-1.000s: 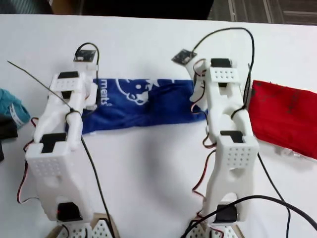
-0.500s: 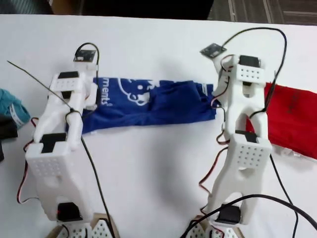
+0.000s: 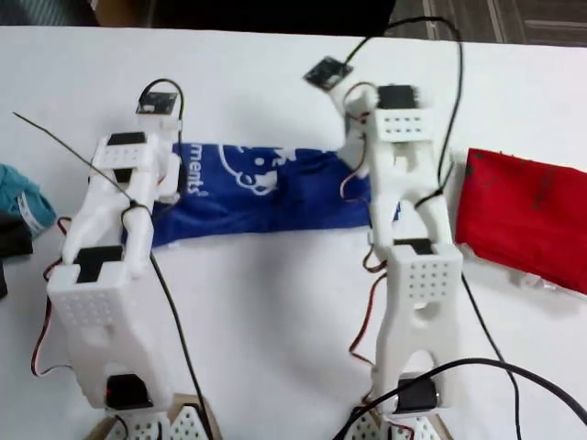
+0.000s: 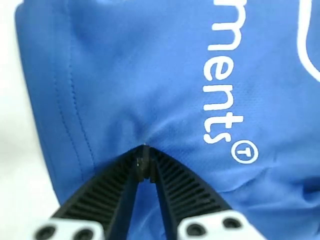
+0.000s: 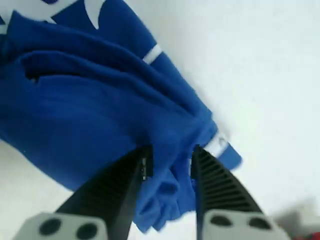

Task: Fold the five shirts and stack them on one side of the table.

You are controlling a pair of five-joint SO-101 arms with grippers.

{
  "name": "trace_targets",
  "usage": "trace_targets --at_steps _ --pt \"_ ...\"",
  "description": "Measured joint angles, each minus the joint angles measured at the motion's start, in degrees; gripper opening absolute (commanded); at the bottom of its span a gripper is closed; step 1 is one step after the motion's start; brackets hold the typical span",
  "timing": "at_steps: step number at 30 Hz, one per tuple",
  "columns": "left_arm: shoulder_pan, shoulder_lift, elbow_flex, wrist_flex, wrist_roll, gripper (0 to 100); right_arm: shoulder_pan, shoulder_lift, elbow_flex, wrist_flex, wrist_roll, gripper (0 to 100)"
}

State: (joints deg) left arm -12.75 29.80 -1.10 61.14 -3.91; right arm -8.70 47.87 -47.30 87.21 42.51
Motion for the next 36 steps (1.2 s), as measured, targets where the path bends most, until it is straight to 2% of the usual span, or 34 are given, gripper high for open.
trace_targets --at_steps 3,7,14,21,28,32,36 --pt "0.00 0.00 0.00 0.00 0.00 3 -0.18 4.40 -1.93 -0.18 -0.35 13.9" --pt "0.00 0.00 0.00 0.00 0.00 3 0.00 7.91 -6.24 -0.35 -0.53 1.8" --pt "0.00 0.00 0.00 0.00 0.00 3 -0.09 8.35 -14.95 -0.35 -0.53 2.1" --pt "0.00 0.00 0.00 0.00 0.00 3 -0.09 9.05 -16.88 0.62 -0.53 2.6" --pt "0.00 0.00 0.00 0.00 0.00 3 -0.26 10.20 -17.05 3.34 -0.97 19.3" --pt "0.00 0.00 0.00 0.00 0.00 3 -1.76 10.29 -21.01 5.98 -5.80 19.7" --pt "0.00 0.00 0.00 0.00 0.00 3 -6.24 10.20 -23.47 8.97 -10.02 19.7"
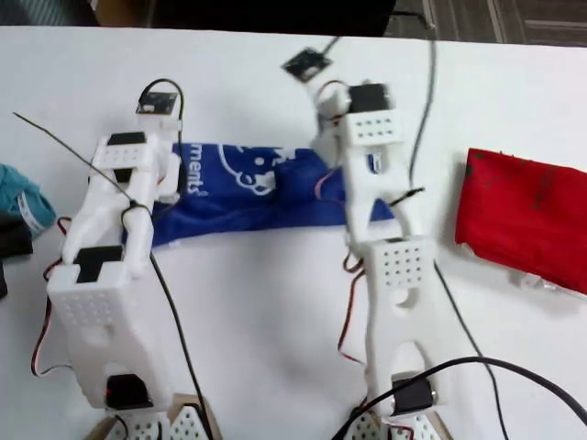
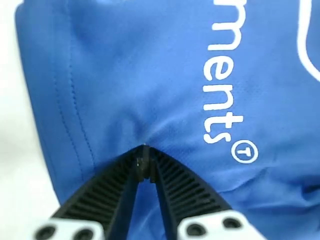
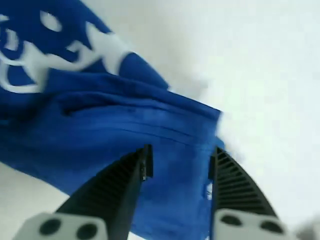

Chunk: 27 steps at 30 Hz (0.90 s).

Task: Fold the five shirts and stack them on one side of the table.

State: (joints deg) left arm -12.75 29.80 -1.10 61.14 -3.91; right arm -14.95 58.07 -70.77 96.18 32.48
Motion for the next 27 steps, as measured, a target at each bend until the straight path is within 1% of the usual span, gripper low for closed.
trace_targets --at_steps 6,9,16,22,27 --pt "0.00 0.00 0.00 0.00 0.00 3 -7.65 -0.18 0.00 0.70 -1.32 19.7" --pt "0.00 0.00 0.00 0.00 0.00 3 -9.85 0.79 -0.09 0.70 -1.32 19.7" --pt "0.00 0.00 0.00 0.00 0.00 3 -10.11 6.68 -0.09 -0.79 -1.32 19.7" --pt "0.00 0.00 0.00 0.00 0.00 3 -10.55 7.21 -0.53 -1.93 -1.32 19.7" --pt "0.00 0.00 0.00 0.00 0.00 3 -11.08 7.21 -8.18 -0.70 -1.67 19.7"
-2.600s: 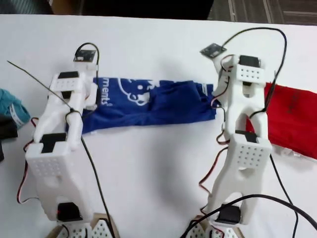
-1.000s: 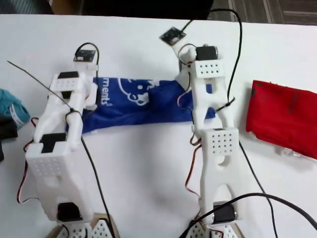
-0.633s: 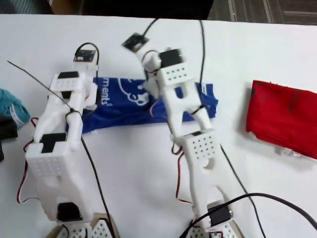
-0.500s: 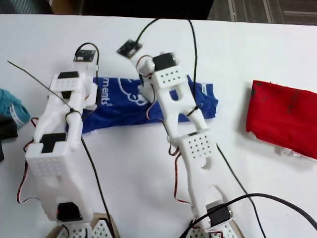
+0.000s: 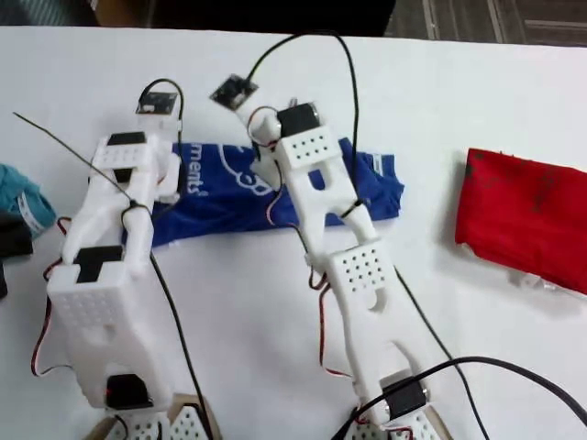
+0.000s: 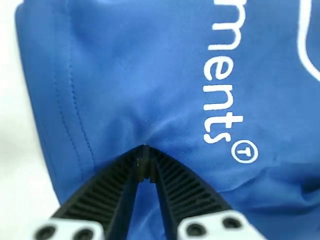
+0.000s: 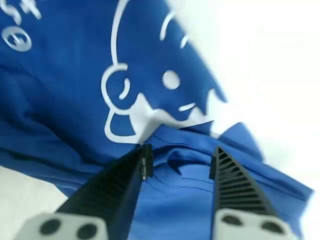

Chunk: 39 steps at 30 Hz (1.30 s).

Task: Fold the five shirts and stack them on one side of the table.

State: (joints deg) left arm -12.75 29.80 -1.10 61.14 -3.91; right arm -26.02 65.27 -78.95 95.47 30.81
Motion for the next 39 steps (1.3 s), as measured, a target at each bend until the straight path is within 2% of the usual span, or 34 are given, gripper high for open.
trace_targets --at_steps 4,10,13,15,19,23,29,34,39 --pt "0.00 0.00 0.00 0.00 0.00 3 0.70 -2.20 -4.66 1.85 -0.09 19.7" --pt "-0.18 -0.44 -0.35 0.26 0.00 3 5.89 -8.62 -0.97 2.29 -0.18 19.0" --pt "-1.23 -0.88 -2.73 3.69 0.00 3 8.00 -9.41 5.45 2.29 -0.18 12.2" --pt "-2.20 -1.93 -5.10 6.95 0.09 3 8.70 -9.41 9.49 2.29 -0.62 2.1" --pt "-2.55 -5.54 -10.55 12.75 0.09 3 9.49 -9.41 14.15 2.29 -5.27 2.2" --pt "-2.46 -6.42 -12.92 15.91 0.09 3 11.69 -9.41 14.86 2.29 -6.68 2.3" --pt "-4.48 -6.42 -13.01 16.26 0.09 3 16.70 -9.41 14.86 2.29 -6.95 2.3" --pt "-7.56 -6.42 -10.90 12.22 0.00 3 19.52 -9.41 15.65 2.29 -6.95 2.3" --pt "-9.23 -4.22 -9.05 6.86 -1.76 14 19.52 -9.41 20.22 2.29 -6.95 2.3"
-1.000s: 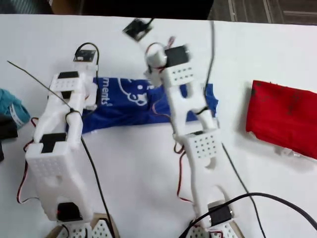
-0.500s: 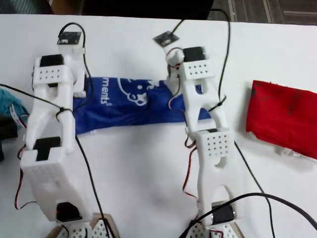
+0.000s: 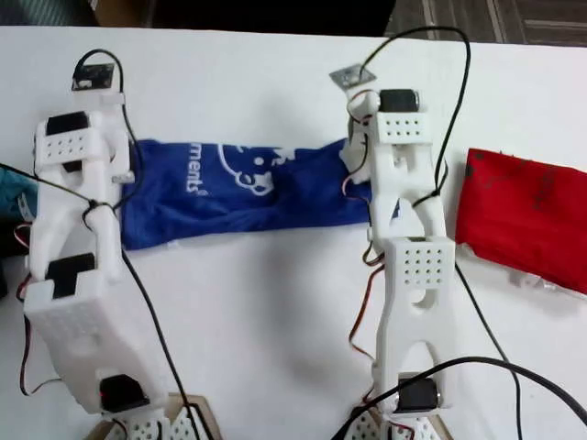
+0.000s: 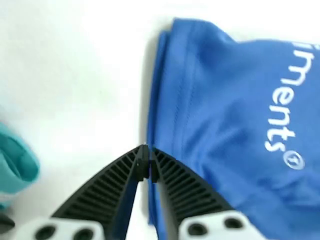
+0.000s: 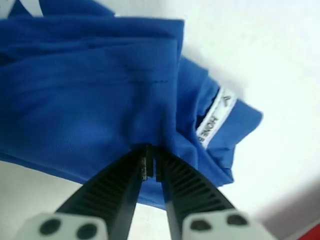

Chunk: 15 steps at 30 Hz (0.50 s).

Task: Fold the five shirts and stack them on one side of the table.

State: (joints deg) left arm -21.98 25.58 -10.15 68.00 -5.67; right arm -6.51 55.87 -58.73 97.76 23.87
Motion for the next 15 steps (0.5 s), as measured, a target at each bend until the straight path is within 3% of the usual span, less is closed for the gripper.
trace_targets --at_steps 7,15 --pt "-0.88 11.25 -5.63 -0.44 -2.46 18 1.49 -1.49 1.67 -0.09 0.00 2.3" --pt "-0.97 20.66 -19.96 7.82 -2.46 18 1.32 -1.76 1.93 -0.09 0.00 2.3"
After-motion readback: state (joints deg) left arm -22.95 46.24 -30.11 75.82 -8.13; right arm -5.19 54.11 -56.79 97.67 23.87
